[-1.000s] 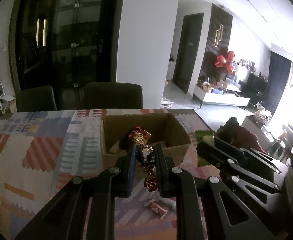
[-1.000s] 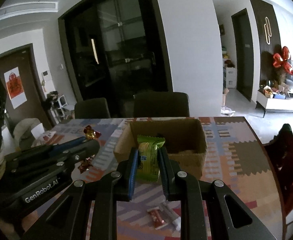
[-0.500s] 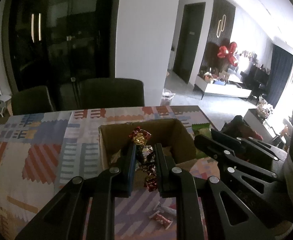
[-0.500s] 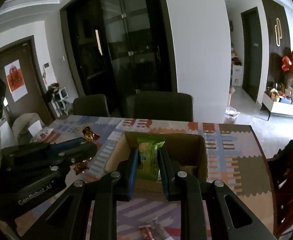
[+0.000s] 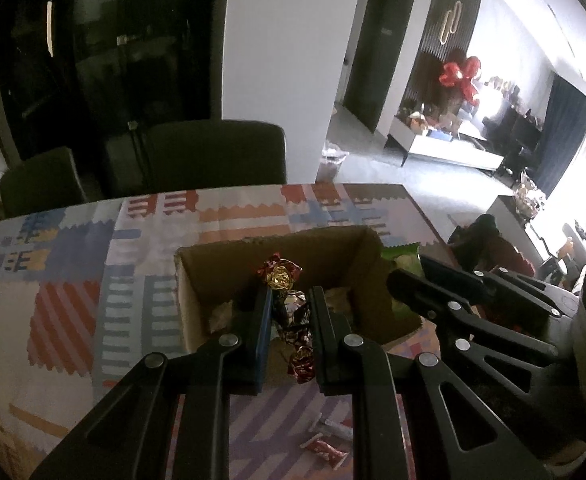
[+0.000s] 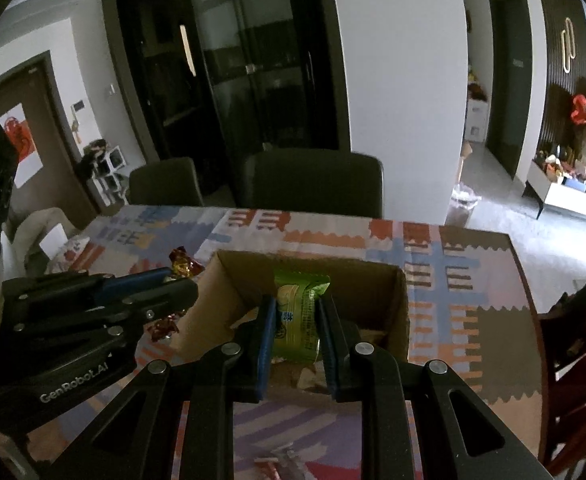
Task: Organize snacks
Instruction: 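Lower both snacks into the cardboard box and open both tools, then withdraw both open tools from the box toward the red bag and white bar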
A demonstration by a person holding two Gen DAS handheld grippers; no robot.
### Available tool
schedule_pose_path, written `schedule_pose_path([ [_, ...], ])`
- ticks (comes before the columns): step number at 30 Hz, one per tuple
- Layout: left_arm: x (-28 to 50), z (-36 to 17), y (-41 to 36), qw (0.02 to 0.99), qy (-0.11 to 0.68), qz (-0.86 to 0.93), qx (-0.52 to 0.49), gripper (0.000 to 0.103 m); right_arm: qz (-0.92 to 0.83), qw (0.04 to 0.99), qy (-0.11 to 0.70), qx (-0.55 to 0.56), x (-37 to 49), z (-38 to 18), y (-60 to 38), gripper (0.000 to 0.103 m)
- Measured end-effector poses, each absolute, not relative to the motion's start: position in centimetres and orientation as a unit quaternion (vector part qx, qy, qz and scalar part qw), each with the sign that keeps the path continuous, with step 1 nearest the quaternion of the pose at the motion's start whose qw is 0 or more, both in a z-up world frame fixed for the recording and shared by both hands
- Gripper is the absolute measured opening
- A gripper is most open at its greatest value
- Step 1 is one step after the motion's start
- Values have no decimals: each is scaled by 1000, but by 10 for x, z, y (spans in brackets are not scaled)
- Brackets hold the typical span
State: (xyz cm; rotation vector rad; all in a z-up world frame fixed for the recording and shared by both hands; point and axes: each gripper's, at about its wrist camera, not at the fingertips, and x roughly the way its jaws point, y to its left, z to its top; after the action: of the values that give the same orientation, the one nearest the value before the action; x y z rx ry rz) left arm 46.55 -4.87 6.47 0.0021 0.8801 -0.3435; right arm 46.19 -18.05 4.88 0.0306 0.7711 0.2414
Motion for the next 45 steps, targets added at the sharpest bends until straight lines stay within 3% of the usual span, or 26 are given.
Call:
schedule_pose_path([
  [4,484,53,-54,880,446,-162,0,23,111,913,391,21,478,37,-185,23],
  [6,491,48,-54,876,456,-156,-3,42,89,912,399,17,486,31,-188,28],
  [7,493,46,-53,876,458,-149,-4,51,82,912,402,15,488,29,-189,43],
  [9,492,46,-50,879,455,-142,-7,51,72,914,398,14,486,28,-193,48],
  [32,404,81,-60,918,373,-117,62,66,96,929,357,21,412,51,-214,48],
  [45,366,6,-61,890,435,-131,38,65,120,903,412,-5,373,-10,-211,48],
])
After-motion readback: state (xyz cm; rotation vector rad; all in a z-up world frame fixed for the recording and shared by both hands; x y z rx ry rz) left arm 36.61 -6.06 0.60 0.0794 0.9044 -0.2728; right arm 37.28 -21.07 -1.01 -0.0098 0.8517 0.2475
